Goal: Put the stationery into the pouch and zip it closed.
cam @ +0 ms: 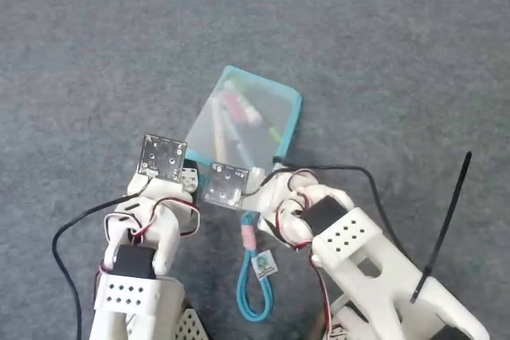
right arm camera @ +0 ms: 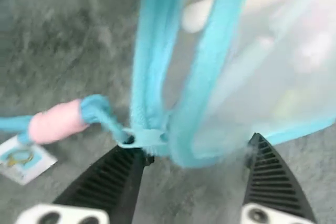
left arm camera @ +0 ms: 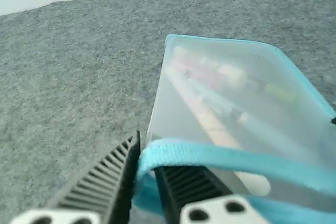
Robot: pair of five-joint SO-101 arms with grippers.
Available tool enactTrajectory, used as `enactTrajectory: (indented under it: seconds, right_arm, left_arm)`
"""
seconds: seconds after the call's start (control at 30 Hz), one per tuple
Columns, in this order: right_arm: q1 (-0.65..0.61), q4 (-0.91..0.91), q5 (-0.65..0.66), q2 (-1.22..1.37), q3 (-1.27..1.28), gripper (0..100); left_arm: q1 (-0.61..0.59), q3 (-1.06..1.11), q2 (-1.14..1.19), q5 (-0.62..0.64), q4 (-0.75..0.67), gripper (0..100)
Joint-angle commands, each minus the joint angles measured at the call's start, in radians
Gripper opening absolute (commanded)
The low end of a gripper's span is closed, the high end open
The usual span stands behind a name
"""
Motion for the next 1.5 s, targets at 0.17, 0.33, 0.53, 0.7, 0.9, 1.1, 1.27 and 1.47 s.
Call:
enactTrajectory:
  seconds: [0.17,0.33,0.53,0.7,0.9,1.1,1.27,1.47]
  right_arm:
    - [-0.013,-0.156,-0.054,-0.015,-0.028,27.0]
    - [-0.015,-0.162,-0.057,-0.027,-0.029,9.1]
    - [-0.007,-0.154,-0.11,-0.018,-0.029,0.6]
    - [0.105,-0.153,-0.206,-0.008,-0.081,0.6]
    - [0.234,-0.094,-0.267,0.166,-0.261,0.6]
    - [0.239,-0.096,-0.316,0.351,-0.362,0.6]
    - [0.237,-0.085,-0.359,0.374,-0.382,0.6]
    - [0.217,0.038,-0.361,0.292,-0.391,0.6]
  left_arm:
    - [0.0,-0.03,0.003,0.011,-0.021,1]
    - [0.0,-0.028,0.003,0.011,-0.021,1]
    - [0.0,-0.025,-0.005,0.011,-0.021,1]
    - [-0.009,-0.062,-0.006,0.008,0.005,9]
    - [-0.009,-0.185,-0.008,0.011,0.184,18]
    - [-0.04,-0.297,-0.008,0.012,0.313,18]
    - [0.078,-0.294,-0.006,-0.031,0.364,18]
    - [0.207,-0.197,0.0,-0.069,0.287,18]
